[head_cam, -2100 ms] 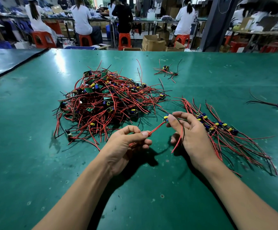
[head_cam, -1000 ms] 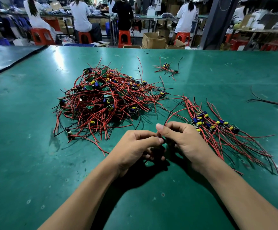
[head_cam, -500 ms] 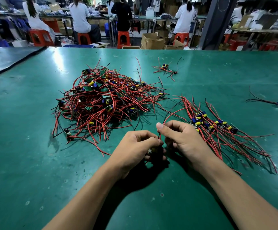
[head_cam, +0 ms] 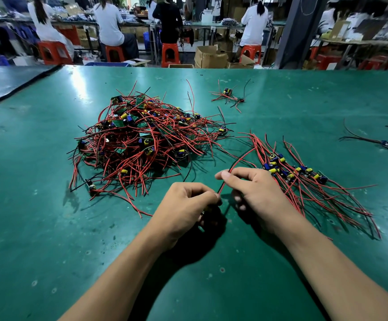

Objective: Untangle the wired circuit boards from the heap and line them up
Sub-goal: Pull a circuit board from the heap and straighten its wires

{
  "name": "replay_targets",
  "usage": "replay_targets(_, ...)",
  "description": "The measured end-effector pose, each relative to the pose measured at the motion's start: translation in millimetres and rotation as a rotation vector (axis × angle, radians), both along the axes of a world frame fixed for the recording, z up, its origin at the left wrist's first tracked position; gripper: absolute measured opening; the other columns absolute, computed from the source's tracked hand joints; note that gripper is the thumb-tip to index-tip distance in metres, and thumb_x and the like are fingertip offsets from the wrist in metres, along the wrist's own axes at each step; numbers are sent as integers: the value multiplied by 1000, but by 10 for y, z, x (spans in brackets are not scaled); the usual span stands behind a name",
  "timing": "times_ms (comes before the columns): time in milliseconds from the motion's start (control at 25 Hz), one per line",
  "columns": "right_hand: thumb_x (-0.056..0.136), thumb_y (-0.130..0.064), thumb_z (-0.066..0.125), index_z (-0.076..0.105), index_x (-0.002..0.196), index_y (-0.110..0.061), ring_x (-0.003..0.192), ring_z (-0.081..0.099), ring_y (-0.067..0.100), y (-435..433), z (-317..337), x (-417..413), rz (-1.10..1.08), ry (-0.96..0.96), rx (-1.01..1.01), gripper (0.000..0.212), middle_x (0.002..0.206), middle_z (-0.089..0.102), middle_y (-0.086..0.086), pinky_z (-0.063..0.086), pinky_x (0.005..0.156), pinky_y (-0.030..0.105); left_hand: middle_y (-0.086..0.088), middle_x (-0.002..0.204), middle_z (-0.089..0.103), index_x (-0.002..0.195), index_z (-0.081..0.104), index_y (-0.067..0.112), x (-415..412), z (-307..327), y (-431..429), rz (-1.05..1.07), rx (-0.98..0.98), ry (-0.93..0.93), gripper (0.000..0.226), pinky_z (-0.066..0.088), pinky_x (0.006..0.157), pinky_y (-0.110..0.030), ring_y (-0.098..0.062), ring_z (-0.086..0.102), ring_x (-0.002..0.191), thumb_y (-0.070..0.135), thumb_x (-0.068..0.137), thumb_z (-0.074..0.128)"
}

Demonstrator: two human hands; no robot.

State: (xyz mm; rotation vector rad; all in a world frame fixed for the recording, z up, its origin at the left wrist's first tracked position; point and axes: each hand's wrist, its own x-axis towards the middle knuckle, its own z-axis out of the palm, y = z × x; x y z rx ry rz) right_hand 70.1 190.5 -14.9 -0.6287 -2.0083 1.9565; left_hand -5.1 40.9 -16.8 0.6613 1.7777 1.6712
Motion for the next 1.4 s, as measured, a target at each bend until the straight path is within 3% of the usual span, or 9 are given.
replay_targets(120, 96, -27, 65, 75, 81, -13, 38, 29, 8, 3, 5, -43, -96, 118, -106, 23, 49, 39, -3, 24, 37, 15, -11, 61, 63, 69, 73, 7, -11, 33, -19, -25, 20, -77, 17, 48, 50, -27, -24, 59, 48, 7, 84, 66)
replay_targets(240, 96, -20, 65, 69, 79, -5, 37, 31, 4, 45, 36, -69, -189, 182, -171, 23, 50, 50, -11, 24, 34, 15, -12, 64, 65, 68, 73, 10, 0, 62, -28, -71, -9, -50, 11, 45, 59, -33, -26, 59, 51, 16, 75, 69)
replay_targets(400, 94, -22, 66, 64, 77, -7, 36, 28, 4, 68, 64, -75, -238, 211, -276, 23, 48, 38, -7, 21, 33, 15, -11, 63, 64, 69, 73, 10, -11, 78, -43, -116, -13, -74, 16, 44, 63, -35, -26, 59, 53, 9, 84, 67)
replay_targets(640, 75, -32, 72, 63, 70, -9, 34, 26, 3, 79, 132, -64, -204, 304, -485, 24, 59, 38, -4, 19, 33, 14, -12, 62, 65, 69, 73, 12, -8, 120, -81, -187, -8, -114, 19, 40, 59, -31, -23, 58, 52, 7, 86, 66)
replay_targets(920, 80, -27, 66, 58, 52, -10, 28, 23, 4, 116, 166, -70, -159, 321, -799, 34, 53, 35, -3, 19, 27, 16, -12, 63, 67, 70, 74, 11, -13, 123, -55, -204, -2, -110, 10, 38, 58, -31, -21, 56, 52, 13, 79, 70)
replay_targets(1160, 82, -28, 66, 59, 55, -10, 28, 23, 3, 177, 196, -46, -214, 299, -864, 33, 55, 35, -4, 18, 28, 15, -13, 65, 68, 73, 73, 7, -31, 111, -76, -220, -30, -89, 15, 41, 60, -31, -23, 58, 54, 7, 86, 65)
replay_targets(1320, 81, -28, 63, 55, 53, -14, 30, 17, 5, 179, 193, -33, -107, 269, -992, 32, 52, 38, -5, 13, 30, 14, -13, 67, 69, 73, 75, 8, -27, 111, -91, -217, -56, -54, 12, 40, 67, -39, -27, 55, 65, 11, 83, 68)
replay_targets(1400, 82, -35, 66, 59, 61, -14, 30, 22, 4, 157, 177, -43, -119, 255, -915, 30, 56, 37, -6, 16, 30, 13, -14, 67, 69, 72, 75, 10, -19, 112, -100, -194, -52, -65, 10, 39, 70, -42, -30, 54, 69, 16, 78, 69)
